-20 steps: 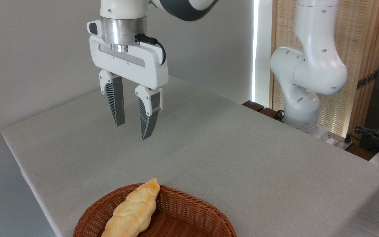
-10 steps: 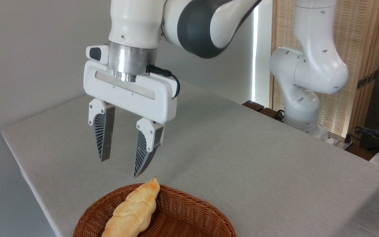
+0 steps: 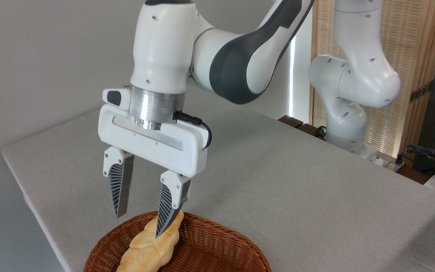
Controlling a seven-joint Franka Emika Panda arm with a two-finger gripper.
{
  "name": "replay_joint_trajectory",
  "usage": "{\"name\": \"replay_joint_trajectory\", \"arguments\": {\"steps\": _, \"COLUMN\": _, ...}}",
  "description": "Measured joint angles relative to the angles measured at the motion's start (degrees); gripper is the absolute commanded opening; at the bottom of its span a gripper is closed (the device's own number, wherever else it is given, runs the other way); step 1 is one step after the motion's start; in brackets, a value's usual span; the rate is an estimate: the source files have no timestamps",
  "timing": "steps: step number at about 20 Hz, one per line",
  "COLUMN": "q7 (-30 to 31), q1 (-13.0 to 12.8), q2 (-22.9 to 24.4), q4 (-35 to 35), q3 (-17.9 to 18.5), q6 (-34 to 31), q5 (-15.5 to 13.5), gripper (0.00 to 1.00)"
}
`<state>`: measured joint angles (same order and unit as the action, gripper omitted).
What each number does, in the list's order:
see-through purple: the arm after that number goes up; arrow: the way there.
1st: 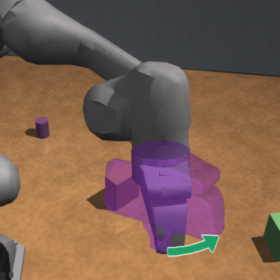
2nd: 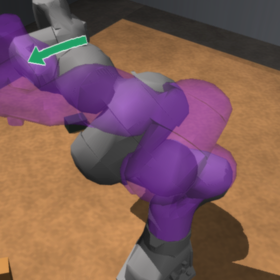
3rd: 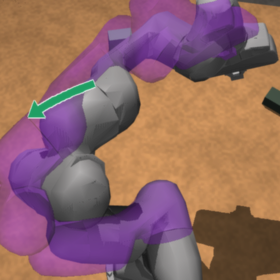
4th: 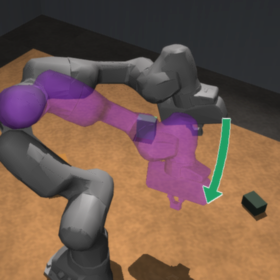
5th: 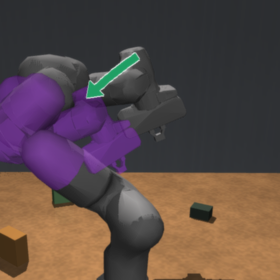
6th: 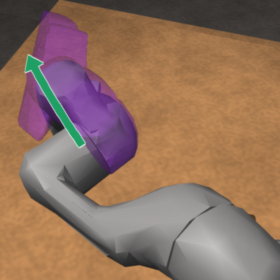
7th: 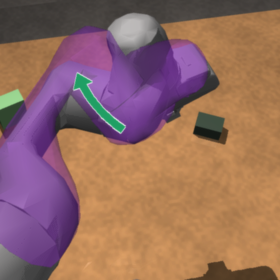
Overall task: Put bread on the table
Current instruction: 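Lower the open gripper down onto the bread roll in the basket, then close the gripper fingers around the middle of the bread roll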
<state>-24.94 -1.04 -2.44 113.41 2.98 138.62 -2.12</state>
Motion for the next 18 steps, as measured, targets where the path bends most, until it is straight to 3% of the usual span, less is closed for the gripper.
{"name": "replay_joint_trajectory", "arguments": {"steps": 5, "q7": -0.92, "q1": 0.0, "q2": -2.77, "q4": 0.22, "q3": -0.01, "q6": 0.44, "q5": 0.46, "gripper": 1.0}}
{"name": "replay_joint_trajectory", "arguments": {"steps": 9, "q7": -1.68, "q1": -0.02, "q2": -4.9, "q4": 0.23, "q3": -0.03, "q6": 0.51, "q5": 4.35, "gripper": 1.0}}
{"name": "replay_joint_trajectory", "arguments": {"steps": 18, "q7": -1.83, "q1": -0.23, "q2": -5.34, "q4": 0.14, "q3": -0.24, "q6": 0.58, "q5": 4.53, "gripper": 1.0}}
